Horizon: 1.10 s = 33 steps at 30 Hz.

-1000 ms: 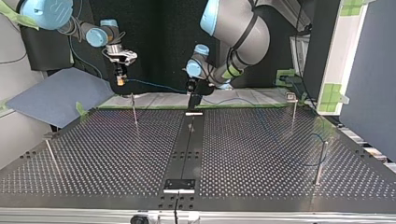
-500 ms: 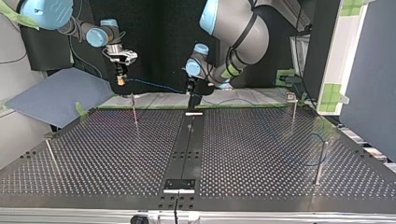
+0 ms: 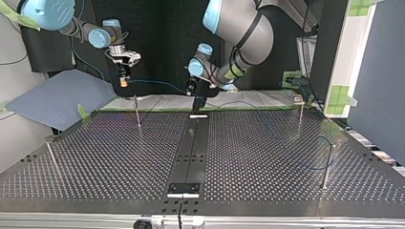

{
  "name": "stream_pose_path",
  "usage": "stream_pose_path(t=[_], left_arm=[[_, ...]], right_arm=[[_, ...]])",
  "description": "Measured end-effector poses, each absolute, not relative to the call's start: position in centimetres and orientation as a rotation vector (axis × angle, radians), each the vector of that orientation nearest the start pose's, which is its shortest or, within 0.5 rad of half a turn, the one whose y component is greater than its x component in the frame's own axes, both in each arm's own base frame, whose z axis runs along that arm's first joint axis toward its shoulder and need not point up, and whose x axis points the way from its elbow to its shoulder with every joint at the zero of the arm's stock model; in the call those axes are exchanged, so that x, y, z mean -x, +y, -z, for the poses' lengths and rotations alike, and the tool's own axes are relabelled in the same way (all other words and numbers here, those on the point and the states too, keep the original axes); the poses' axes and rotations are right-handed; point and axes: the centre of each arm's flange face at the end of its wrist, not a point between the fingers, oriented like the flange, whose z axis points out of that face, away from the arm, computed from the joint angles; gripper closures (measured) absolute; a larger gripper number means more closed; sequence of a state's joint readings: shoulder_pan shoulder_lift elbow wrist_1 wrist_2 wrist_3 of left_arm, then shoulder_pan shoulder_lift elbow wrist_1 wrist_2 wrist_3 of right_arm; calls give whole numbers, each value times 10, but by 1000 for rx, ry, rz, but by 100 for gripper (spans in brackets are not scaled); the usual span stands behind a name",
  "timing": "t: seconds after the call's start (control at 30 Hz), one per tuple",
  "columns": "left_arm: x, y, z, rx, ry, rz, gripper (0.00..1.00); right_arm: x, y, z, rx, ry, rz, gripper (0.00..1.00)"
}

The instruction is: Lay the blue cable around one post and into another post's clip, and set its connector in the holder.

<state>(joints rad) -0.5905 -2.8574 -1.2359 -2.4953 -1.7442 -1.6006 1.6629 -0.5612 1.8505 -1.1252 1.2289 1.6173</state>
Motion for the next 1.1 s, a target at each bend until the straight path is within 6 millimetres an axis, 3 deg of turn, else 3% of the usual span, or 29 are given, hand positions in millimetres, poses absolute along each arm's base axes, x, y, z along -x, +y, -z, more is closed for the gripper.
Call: stream_pose_path(t=[0.2, 0.53, 0.7, 0.87, 1.1], left_arm=[[-510, -494, 160, -437, 1824, 261, 100], [-500, -517, 134, -455, 1781, 305, 100], [-496, -518, 120, -425, 1761, 339, 100], [-488, -515, 120, -406, 1752, 379, 100], [-481, -527, 108, -419, 1722, 418, 100]], right_arm=[[-214, -528, 102, -1623, -1160, -1480, 100], [-199, -532, 103, -1588, -1197, -1414, 100], [-191, -534, 103, -1580, -1209, -1393, 100], [-184, -537, 103, -1571, -1217, -1382, 100], [-172, -540, 102, -1555, -1230, -1370, 100]])
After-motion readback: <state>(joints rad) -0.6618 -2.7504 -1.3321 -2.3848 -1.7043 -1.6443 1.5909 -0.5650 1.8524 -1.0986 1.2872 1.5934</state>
